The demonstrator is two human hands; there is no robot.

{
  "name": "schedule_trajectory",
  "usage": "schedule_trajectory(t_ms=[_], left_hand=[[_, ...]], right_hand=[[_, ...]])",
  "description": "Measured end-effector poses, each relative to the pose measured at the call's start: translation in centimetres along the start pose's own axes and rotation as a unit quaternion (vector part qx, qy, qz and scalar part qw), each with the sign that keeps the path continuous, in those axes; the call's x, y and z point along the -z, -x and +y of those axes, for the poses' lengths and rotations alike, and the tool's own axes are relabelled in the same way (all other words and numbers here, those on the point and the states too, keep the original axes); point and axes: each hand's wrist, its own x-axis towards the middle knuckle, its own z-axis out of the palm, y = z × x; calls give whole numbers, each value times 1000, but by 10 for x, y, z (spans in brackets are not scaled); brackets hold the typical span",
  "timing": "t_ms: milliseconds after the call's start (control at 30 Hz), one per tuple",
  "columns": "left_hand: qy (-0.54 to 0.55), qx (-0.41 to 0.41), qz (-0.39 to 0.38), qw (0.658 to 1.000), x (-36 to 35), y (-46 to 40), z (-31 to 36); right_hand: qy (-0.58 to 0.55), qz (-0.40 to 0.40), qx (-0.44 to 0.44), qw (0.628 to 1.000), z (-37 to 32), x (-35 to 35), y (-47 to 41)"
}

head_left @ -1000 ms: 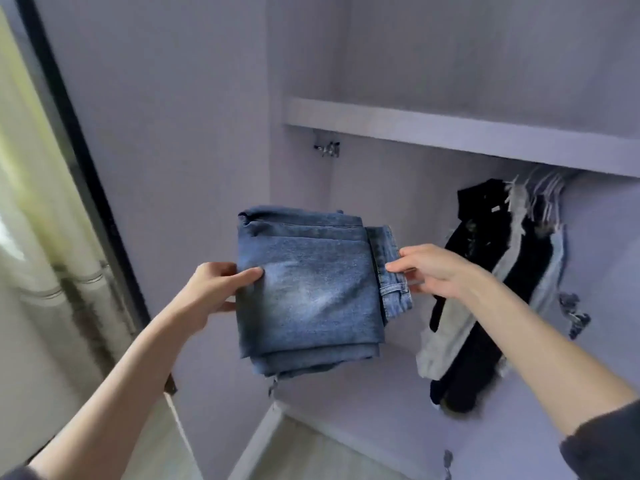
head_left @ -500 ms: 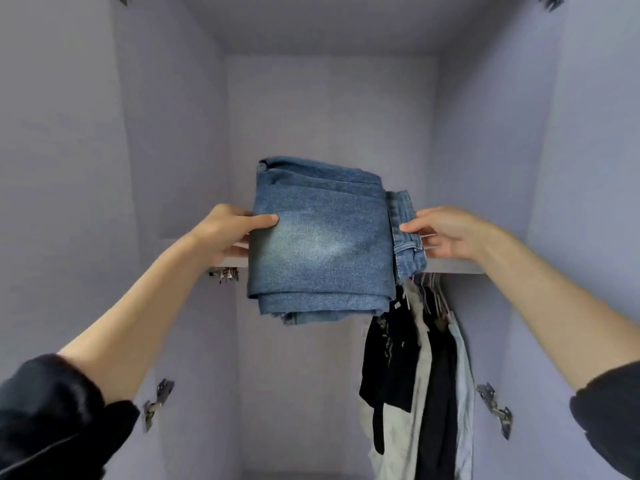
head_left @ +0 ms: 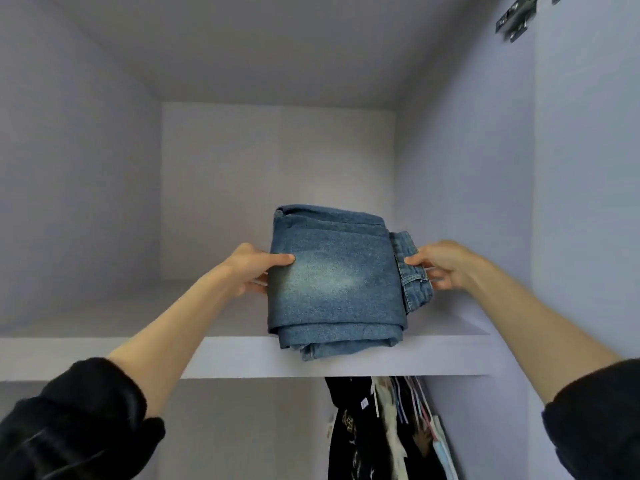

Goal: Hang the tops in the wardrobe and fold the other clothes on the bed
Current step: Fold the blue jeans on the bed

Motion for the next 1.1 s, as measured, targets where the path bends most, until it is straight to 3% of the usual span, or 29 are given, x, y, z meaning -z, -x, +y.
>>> schedule_trajectory(t_ms=[133,233,300,367,433,500,633,800,933,1100], left_hand=[[-134,60,-21,989,-31,-33,-25],[-291,-9,-75,954,-35,-45,-21],[-327,-42,-200,923,-29,-42,-6],[-362,-28,-336,869,-23,-37,4],[-406,-13,-392,825,-20,-39,4],[-437,-11,-391,810,-23,-45,2],[-467,-28,-381,798,-35,-72,-4],[-474,-76,-356,802,-62,-114,-25],[-505,-126,-298,800,-90,-159,-40],[-539,-121,-246,796,-127,-215,-51]], right_hand=[[106,14,3,994,20,-7,-34],[233,-9,136,963,14,-21,-41],[257,-64,225,938,7,-37,-29],[317,-140,251,904,5,-53,-18],[426,-193,242,850,7,-63,-17],[483,-201,226,821,8,-65,-20],[513,-202,207,808,10,-69,-43],[529,-180,157,814,26,-68,-95],[577,-95,123,802,41,-69,-148],[637,70,144,754,53,-66,-196]])
